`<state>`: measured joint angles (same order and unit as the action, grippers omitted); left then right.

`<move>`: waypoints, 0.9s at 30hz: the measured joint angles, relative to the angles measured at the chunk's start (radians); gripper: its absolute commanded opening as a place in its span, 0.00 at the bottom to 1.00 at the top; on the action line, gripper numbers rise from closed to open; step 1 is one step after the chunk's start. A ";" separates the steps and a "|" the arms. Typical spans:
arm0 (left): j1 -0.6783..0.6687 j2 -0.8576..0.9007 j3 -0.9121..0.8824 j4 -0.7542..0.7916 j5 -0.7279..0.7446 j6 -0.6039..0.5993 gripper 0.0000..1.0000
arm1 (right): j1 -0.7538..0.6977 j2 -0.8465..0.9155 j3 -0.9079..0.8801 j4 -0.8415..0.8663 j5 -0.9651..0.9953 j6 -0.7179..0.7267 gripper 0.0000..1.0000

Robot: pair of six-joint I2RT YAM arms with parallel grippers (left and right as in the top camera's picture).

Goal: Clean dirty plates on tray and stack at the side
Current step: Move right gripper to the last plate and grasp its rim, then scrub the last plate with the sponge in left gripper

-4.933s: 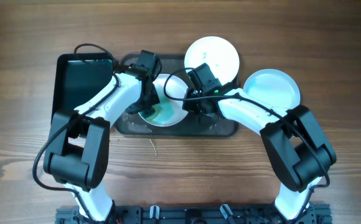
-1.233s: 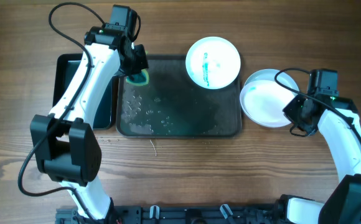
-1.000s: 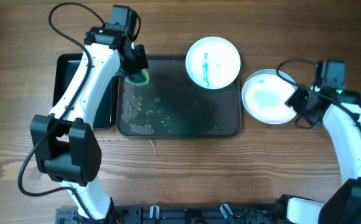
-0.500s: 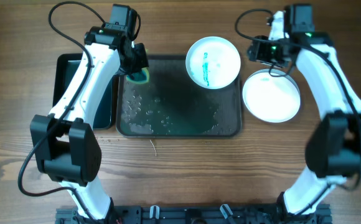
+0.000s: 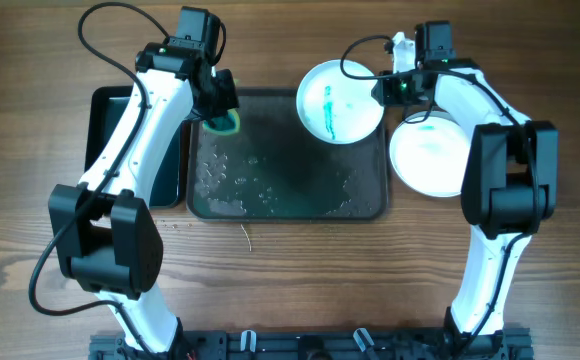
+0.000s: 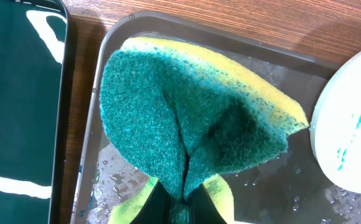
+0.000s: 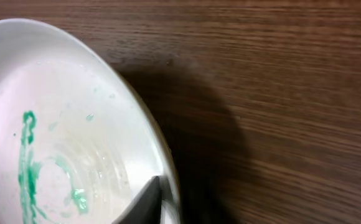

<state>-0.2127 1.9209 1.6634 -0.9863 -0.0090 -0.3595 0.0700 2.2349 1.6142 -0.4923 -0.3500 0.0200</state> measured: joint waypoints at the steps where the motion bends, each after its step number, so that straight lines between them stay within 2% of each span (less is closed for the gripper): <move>1: 0.000 0.000 0.000 0.000 0.000 0.000 0.04 | 0.001 0.000 0.005 0.000 -0.002 0.003 0.04; 8: 0.000 0.000 0.000 0.000 0.000 0.000 0.04 | 0.001 -0.016 0.007 -0.036 0.004 0.010 0.04; 13: 0.000 0.000 0.000 0.000 0.000 0.000 0.04 | 0.013 -0.132 0.008 -0.211 0.045 0.029 0.04; 15: 0.000 0.000 0.000 0.000 0.000 0.000 0.04 | 0.047 -0.177 0.011 -0.321 0.048 0.056 0.04; 18: 0.000 0.000 0.000 -0.006 0.000 0.000 0.04 | 0.135 -0.187 -0.016 -0.356 0.042 0.139 0.04; 24: 0.000 0.000 0.000 -0.059 0.017 0.000 0.04 | 0.289 -0.187 -0.270 -0.137 -0.009 0.341 0.04; 27: -0.002 0.000 0.000 -0.064 0.050 0.000 0.04 | 0.330 -0.188 -0.323 -0.003 -0.019 0.424 0.04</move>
<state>-0.2146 1.9209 1.6634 -1.0504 0.0410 -0.3592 0.3996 2.0472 1.2907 -0.4953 -0.3687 0.4438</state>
